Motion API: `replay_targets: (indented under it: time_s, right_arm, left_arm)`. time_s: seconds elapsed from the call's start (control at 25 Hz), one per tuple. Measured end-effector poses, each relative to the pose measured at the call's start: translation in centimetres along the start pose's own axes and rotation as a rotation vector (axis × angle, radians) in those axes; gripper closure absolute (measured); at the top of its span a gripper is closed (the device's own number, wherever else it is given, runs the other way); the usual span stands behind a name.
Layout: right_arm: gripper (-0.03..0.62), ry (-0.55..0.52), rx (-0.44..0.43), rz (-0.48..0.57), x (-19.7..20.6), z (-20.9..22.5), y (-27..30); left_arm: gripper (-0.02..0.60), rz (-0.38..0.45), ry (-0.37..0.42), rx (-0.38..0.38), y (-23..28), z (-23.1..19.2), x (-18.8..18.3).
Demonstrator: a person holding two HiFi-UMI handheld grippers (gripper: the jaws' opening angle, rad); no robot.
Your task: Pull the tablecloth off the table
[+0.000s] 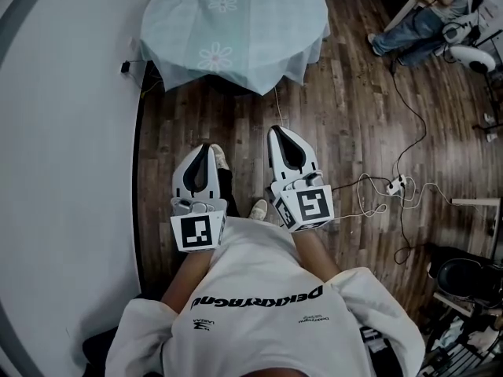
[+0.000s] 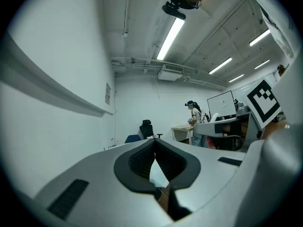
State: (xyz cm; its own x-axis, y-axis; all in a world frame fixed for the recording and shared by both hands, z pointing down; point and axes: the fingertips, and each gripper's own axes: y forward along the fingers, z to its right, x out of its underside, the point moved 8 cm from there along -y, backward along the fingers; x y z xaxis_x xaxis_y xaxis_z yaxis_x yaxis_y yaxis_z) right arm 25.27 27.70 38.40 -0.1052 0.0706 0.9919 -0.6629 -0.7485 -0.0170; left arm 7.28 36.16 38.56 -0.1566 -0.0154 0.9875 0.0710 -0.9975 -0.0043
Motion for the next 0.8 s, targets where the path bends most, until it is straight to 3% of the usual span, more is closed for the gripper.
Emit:
replay_targets:
  time_s: [0.16, 0.52, 0.8]
  right_arm:
    - [0.562, -0.012, -0.026, -0.008, -0.3, 0.4, 2.3]
    - [0.562, -0.037, -0.014, -0.045, 0.4, 2.5, 8.4]
    - [0.562, -0.055, 0.021, -0.08, 0.7, 5.3, 17.7]
  left_arm:
    - [0.566, 0.04, -0.032, 0.035, 2.4, -1.0, -0.2]
    - [0.566, -0.061, -0.049, 0.024, 8.5, -4.7, 1.3]
    - [0.566, -0.015, -0.059, 0.044, 17.4, -9.4, 2.5]
